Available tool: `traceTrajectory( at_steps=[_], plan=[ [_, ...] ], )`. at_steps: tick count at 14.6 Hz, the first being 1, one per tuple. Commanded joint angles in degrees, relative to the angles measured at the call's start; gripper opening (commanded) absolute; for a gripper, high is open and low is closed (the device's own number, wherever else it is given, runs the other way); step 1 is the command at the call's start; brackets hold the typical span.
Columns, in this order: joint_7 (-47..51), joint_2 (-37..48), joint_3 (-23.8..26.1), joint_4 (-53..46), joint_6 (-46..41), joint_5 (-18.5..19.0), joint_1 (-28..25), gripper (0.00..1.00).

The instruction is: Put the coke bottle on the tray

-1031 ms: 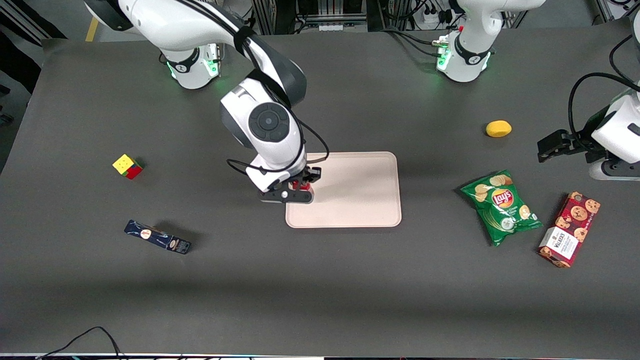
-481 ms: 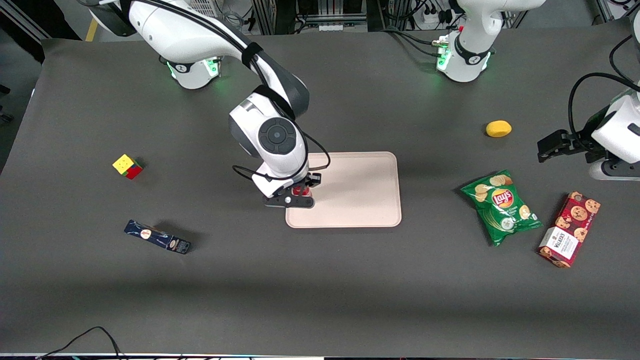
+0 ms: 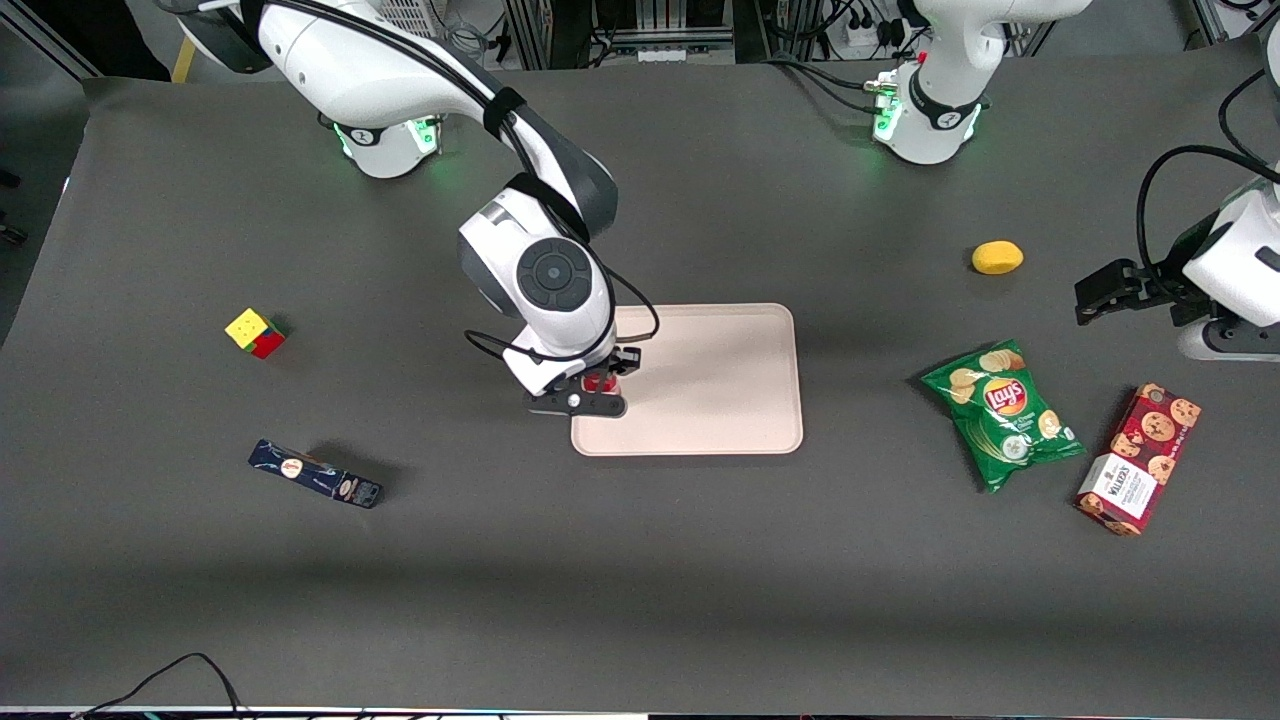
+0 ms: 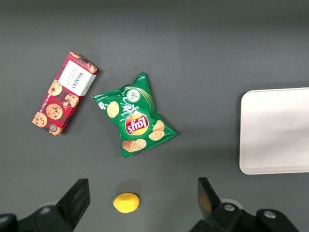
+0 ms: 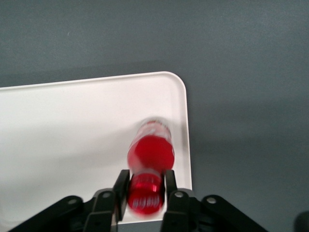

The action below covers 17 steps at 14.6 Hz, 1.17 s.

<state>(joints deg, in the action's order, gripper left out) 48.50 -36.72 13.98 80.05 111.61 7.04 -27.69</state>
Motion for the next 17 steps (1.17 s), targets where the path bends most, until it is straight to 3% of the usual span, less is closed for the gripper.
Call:
traceTrajectory(
  at_steps=[1, 2, 8, 14, 15, 17],
  plan=[
    [1.8, 0.3, 0.6, 0.0, 0.6, 1.1, 0.7, 0.95],
    [1.8, 0.4, 0.6, 0.0, 0.5, 1.1, 0.7, 1.00],
    [0.4, 6.3, 1.1, 0.0, -2.5, 0.1, 5.0, 1.00],
    [-15.6, 22.5, 1.1, 11.6, -2.7, -2.6, 14.1, 1.00],
    [-18.2, 24.7, 0.6, 13.4, -2.8, -3.6, 15.3, 1.00],
    [-24.0, 28.9, -2.0, 15.5, -3.2, -10.0, 17.3, 1.00]
  ],
)
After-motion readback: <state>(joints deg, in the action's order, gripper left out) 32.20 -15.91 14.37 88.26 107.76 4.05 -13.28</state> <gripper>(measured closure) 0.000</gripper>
